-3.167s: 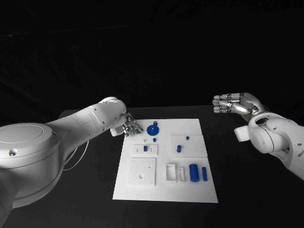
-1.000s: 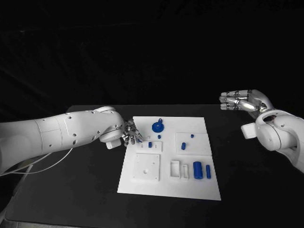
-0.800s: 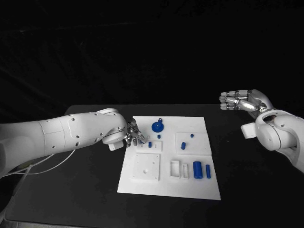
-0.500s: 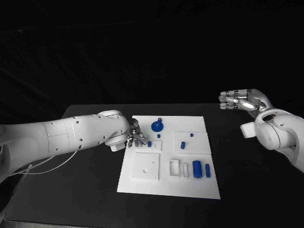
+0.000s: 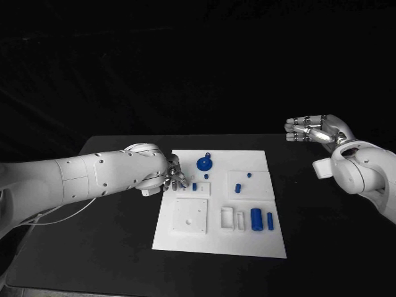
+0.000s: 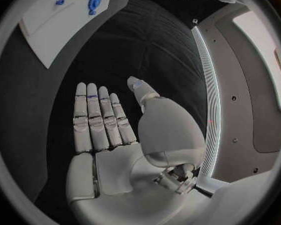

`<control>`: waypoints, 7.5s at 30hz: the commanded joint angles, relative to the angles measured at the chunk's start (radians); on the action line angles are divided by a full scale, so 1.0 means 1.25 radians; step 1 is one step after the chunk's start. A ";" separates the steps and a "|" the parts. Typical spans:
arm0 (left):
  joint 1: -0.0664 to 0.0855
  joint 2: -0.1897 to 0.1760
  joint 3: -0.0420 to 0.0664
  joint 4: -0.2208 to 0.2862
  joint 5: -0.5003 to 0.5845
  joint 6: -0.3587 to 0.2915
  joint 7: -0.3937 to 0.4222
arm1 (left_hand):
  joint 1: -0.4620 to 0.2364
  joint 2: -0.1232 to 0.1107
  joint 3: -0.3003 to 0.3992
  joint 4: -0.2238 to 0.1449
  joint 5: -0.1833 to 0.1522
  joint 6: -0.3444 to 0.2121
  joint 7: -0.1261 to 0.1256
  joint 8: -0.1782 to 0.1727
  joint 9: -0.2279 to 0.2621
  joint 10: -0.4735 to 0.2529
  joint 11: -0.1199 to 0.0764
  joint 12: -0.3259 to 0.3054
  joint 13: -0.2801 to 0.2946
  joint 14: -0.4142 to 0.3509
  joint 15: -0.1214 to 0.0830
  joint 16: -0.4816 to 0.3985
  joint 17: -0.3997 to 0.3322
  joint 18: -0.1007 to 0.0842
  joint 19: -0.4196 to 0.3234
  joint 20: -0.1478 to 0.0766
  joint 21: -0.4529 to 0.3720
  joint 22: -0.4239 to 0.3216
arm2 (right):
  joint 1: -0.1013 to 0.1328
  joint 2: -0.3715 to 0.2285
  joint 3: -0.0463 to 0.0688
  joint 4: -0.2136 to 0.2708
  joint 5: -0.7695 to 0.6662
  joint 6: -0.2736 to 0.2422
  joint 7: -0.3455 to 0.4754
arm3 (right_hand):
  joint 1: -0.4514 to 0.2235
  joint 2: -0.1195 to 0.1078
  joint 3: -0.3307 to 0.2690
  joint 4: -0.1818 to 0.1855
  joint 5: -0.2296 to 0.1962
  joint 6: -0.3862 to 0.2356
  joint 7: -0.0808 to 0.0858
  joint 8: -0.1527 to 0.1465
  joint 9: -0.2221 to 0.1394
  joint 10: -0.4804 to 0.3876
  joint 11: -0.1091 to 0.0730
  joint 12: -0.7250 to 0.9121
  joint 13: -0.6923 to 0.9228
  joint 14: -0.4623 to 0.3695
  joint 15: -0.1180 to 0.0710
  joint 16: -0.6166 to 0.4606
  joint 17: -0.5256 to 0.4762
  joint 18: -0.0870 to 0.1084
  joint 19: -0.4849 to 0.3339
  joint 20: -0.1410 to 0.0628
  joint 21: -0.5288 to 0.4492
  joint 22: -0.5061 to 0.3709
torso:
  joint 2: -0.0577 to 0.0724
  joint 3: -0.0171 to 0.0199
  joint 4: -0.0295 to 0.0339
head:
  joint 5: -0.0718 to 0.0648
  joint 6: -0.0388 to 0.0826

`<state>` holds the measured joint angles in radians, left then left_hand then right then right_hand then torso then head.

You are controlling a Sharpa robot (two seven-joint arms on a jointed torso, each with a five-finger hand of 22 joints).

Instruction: Assemble the parts on the task board

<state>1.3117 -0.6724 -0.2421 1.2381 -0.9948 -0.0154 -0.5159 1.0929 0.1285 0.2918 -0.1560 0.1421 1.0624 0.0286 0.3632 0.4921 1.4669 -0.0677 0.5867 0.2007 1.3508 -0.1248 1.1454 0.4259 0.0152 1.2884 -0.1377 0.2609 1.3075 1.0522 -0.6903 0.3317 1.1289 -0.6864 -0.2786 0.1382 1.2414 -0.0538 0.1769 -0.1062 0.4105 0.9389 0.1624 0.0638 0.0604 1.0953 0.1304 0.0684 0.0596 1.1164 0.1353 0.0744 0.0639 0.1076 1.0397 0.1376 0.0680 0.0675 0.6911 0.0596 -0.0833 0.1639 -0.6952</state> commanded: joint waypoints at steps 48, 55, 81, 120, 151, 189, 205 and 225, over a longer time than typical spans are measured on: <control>-0.015 0.026 0.001 -0.025 -0.002 0.051 -0.012 | -0.007 0.019 0.017 -0.023 -0.009 0.025 -0.030 0.008 0.130 0.038 -0.003 0.002 0.000 0.005 -0.001 -0.007 0.002 -0.012 0.006 -0.002 -0.001 0.014 | -0.001 0.002 0.000 0.001 -0.006 0.012 0.005 | 0.000 0.001 0.001 0.005 0.005 -0.005 0.000 -0.004 -0.001 -0.001 0.005 -0.003 -0.001 -0.006 0.001 -0.003 -0.001 0.007 -0.007 0.001 0.003 -0.001 | 0.000 0.0002 -0.0007 | -0.002 -0.005; -0.016 0.028 0.001 -0.023 -0.002 0.060 -0.012 | -0.003 0.011 0.012 -0.024 -0.008 0.031 -0.031 0.005 0.123 0.038 -0.003 0.004 0.000 0.006 -0.001 -0.007 0.002 -0.012 0.006 -0.002 -0.001 0.014 | -0.001 0.002 0.000 0.001 -0.006 0.013 0.005 | 0.000 0.001 0.001 0.005 0.005 -0.005 0.000 -0.004 -0.001 -0.001 0.005 -0.003 -0.001 -0.006 0.001 -0.003 -0.001 0.007 -0.007 0.001 0.003 -0.001 | 0.000 0.0002 -0.0005 | -0.004 -0.006; -0.017 0.029 0.001 -0.028 -0.011 0.079 -0.030 | -0.063 -0.075 -0.086 0.065 -0.069 0.044 -0.035 -0.009 0.102 0.037 -0.003 -0.005 -0.005 0.001 -0.001 -0.014 -0.001 -0.012 0.005 0.000 -0.008 0.011 | -0.002 -0.002 0.000 0.002 -0.006 0.012 0.005 | 0.000 0.000 0.000 0.006 0.005 -0.006 0.000 -0.004 -0.001 -0.001 0.005 -0.003 -0.001 -0.007 0.001 -0.003 -0.001 0.007 -0.008 0.002 0.003 -0.001 | 0.000 0.0004 -0.0008 | -0.007 -0.006; 0.001 -0.051 0.048 0.027 0.091 0.049 0.069 | 0.081 -0.196 -0.128 0.081 -0.074 -0.050 0.033 -0.133 -0.237 -0.117 0.071 -0.317 -0.108 -0.120 0.068 -0.091 -0.086 -0.004 -0.055 0.059 -0.146 -0.050 | -0.009 -0.004 0.000 -0.002 -0.006 0.010 0.006 | 0.003 0.001 -0.008 0.005 0.005 -0.014 0.001 -0.004 -0.001 -0.003 0.007 -0.002 -0.001 -0.009 0.002 -0.003 -0.001 0.007 -0.010 0.003 0.003 -0.001 | 0.000 0.0000 -0.0005 | -0.014 0.004; 0.002 0.092 0.015 -0.096 -0.222 -0.262 0.481 | 0.235 -0.126 -0.072 -0.037 -0.020 0.074 0.059 -0.241 -0.340 -0.213 0.116 -0.423 -0.114 -0.084 0.089 -0.206 -0.146 0.050 -0.077 0.085 -0.126 0.015 | -0.010 0.006 0.000 -0.001 -0.007 0.009 0.007 | 0.005 0.002 -0.007 0.003 0.005 -0.013 0.001 -0.004 -0.001 -0.003 0.007 -0.002 -0.001 -0.009 0.003 -0.003 -0.001 0.007 -0.009 0.003 0.003 -0.001 | 0.001 0.0013 -0.0027 | -0.021 0.019; -0.053 0.152 0.005 -0.203 -0.349 -0.186 0.483 | 0.241 -0.146 -0.083 0.001 -0.018 0.038 0.064 -0.242 -0.341 -0.283 0.131 -0.423 -0.114 -0.063 0.095 -0.106 -0.128 0.065 -0.028 0.090 -0.116 0.019 | -0.010 0.006 0.000 0.009 -0.011 0.010 0.008 | 0.000 0.001 -0.001 0.001 0.005 -0.012 0.001 -0.004 -0.001 -0.003 0.007 -0.002 -0.001 -0.008 0.003 -0.003 -0.001 0.007 -0.009 0.002 0.003 -0.001 | 0.001 0.0001 -0.0015 | -0.027 0.017; -0.067 0.170 0.005 -0.238 -0.342 -0.184 0.479 | 0.232 -0.139 -0.033 0.002 -0.014 0.039 0.069 -0.241 -0.342 -0.274 0.129 -0.424 -0.114 -0.056 0.093 -0.097 -0.128 0.069 -0.040 0.088 -0.070 0.019 | -0.010 0.006 0.000 0.010 -0.011 0.013 0.008 | 0.000 0.001 -0.001 0.001 0.005 -0.012 0.001 -0.004 -0.001 -0.003 0.007 -0.002 -0.001 -0.008 0.003 -0.003 -0.001 0.007 -0.009 0.002 0.003 -0.001 | 0.000 0.0001 -0.0001 | -0.029 0.014; -0.082 0.186 0.005 -0.260 -0.328 -0.180 0.485 | 0.223 -0.135 0.008 0.010 -0.017 0.051 0.065 -0.241 -0.341 -0.225 0.116 -0.423 -0.114 -0.041 0.086 -0.077 -0.120 0.069 -0.052 0.082 -0.005 0.018 | -0.010 0.009 0.000 0.011 -0.011 0.014 0.009 | 0.000 0.001 -0.001 0.001 0.005 -0.011 0.001 -0.004 -0.001 -0.003 0.006 -0.003 -0.001 -0.008 0.002 -0.003 -0.001 0.007 -0.009 0.002 0.003 -0.001 | 0.001 0.0005 -0.0007 | -0.028 0.012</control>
<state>1.2183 -0.4442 -0.2318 0.9119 -1.4145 -0.2569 0.0796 1.3816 -0.0420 0.2965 -0.1442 0.1229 1.1200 0.1103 0.0667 0.0662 1.1779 0.0755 0.0618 0.0568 1.2920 -0.0194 1.0456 0.2746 0.0925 1.2235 -0.0308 0.2524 1.3079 1.0405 -0.6799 0.3317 1.1404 -0.6932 -0.2765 0.1391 1.2414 -0.0538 0.1729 -0.1021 0.4106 0.9294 0.1648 0.0638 0.0604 1.0917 0.1340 0.0684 0.0596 1.1129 0.1388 0.0744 0.0639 0.1075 1.0360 0.1412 0.0680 0.0675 0.6919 0.0599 -0.0839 0.1291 -0.6797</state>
